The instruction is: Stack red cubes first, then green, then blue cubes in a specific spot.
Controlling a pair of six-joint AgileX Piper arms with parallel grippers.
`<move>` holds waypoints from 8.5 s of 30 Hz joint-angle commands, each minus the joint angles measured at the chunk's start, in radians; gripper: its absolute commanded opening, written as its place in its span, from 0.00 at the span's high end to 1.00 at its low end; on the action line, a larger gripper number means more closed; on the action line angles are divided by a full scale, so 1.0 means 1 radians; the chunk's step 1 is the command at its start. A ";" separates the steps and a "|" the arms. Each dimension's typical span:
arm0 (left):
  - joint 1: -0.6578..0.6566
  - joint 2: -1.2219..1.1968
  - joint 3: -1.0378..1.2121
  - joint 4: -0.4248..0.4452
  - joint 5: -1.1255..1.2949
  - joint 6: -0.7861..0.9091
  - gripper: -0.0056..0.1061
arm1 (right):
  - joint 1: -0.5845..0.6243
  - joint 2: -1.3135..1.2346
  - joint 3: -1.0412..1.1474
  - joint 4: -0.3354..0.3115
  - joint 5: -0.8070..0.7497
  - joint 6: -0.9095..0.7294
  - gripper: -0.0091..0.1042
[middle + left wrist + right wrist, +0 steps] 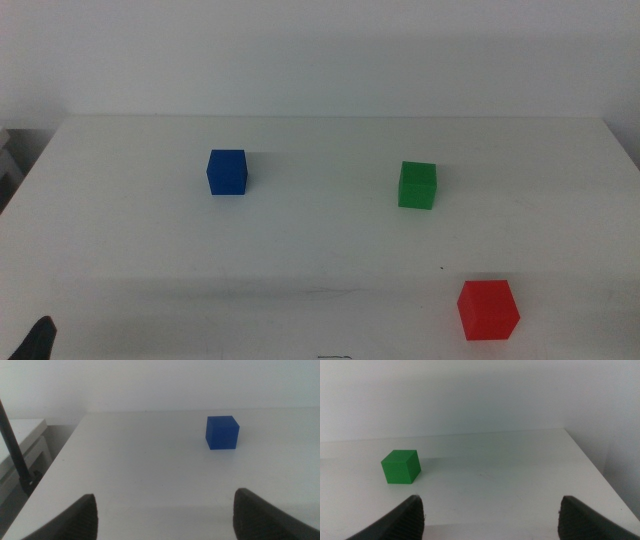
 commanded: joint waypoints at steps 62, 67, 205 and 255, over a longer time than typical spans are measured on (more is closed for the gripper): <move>-0.003 -0.021 -0.003 -0.011 -0.081 -0.001 0.13 | 0.472 1.644 -1.068 -0.109 0.644 0.408 0.15; -0.003 -0.021 -0.003 -0.011 -0.081 -0.001 0.13 | 0.472 1.692 -1.068 -0.110 0.644 0.414 0.23; -0.003 -0.021 -0.003 -0.011 -0.081 -0.001 0.13 | 0.755 1.983 -1.903 -0.320 0.954 0.637 0.93; -0.003 -0.021 -0.003 -0.011 -0.081 -0.001 0.13 | 0.823 1.995 -1.705 -0.372 0.776 0.767 0.93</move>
